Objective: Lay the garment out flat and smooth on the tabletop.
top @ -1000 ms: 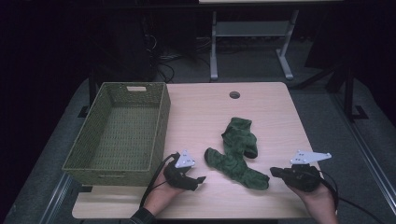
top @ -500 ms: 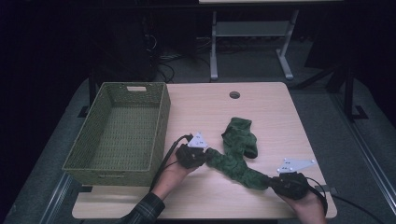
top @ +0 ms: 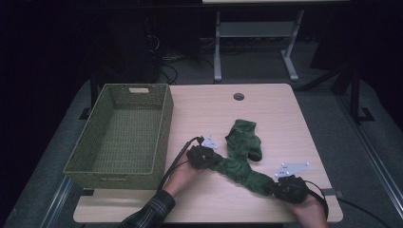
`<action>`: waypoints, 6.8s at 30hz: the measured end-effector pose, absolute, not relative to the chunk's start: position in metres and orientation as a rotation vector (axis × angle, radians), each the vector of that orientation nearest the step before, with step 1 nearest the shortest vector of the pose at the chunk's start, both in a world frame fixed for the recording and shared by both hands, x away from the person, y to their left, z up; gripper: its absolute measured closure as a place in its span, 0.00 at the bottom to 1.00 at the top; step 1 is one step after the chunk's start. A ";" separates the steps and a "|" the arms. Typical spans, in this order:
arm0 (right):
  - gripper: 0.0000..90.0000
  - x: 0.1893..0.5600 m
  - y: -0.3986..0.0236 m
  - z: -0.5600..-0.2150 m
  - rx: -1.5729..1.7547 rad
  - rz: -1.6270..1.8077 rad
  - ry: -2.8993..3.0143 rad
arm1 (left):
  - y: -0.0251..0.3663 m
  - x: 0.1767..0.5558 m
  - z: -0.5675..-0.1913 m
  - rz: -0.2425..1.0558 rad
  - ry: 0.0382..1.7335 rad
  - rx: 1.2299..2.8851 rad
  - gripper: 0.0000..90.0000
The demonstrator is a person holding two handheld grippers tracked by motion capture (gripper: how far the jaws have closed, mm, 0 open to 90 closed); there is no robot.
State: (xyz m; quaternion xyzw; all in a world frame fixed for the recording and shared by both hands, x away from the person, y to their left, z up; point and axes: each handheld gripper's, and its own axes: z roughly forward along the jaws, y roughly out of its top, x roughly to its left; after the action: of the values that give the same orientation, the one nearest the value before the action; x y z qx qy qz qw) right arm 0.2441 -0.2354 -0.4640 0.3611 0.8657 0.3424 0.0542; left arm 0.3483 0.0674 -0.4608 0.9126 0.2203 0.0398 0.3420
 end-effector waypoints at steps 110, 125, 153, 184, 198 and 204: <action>0.91 0.352 -0.212 -0.428 1.135 1.040 2.509 | 0.093 0.370 -0.450 0.112 0.801 2.321 0.95; 0.72 0.351 -0.225 -0.438 1.181 1.047 2.516 | 0.092 0.362 -0.426 0.163 0.785 2.292 0.57; 0.78 0.422 -0.200 -0.466 1.307 1.058 2.503 | 0.050 0.431 -0.433 0.208 0.749 2.283 0.62; 0.99 0.412 -0.210 -0.419 1.194 1.069 2.394 | 0.057 0.424 -0.418 0.296 0.727 2.260 0.97; 1.00 0.427 -0.218 -0.450 1.237 0.976 2.428 | 0.066 0.449 -0.456 0.389 0.840 2.216 0.99; 1.00 0.440 -0.220 -0.454 1.258 0.968 2.406 | 0.061 0.459 -0.469 0.381 0.867 2.239 0.98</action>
State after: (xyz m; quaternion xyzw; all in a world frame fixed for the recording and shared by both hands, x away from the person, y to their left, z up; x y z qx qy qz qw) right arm 0.4397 -0.2204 -0.4544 0.4326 0.8278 0.3331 0.1290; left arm 0.4591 0.0613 -0.4689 0.8634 0.3342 0.1471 0.3480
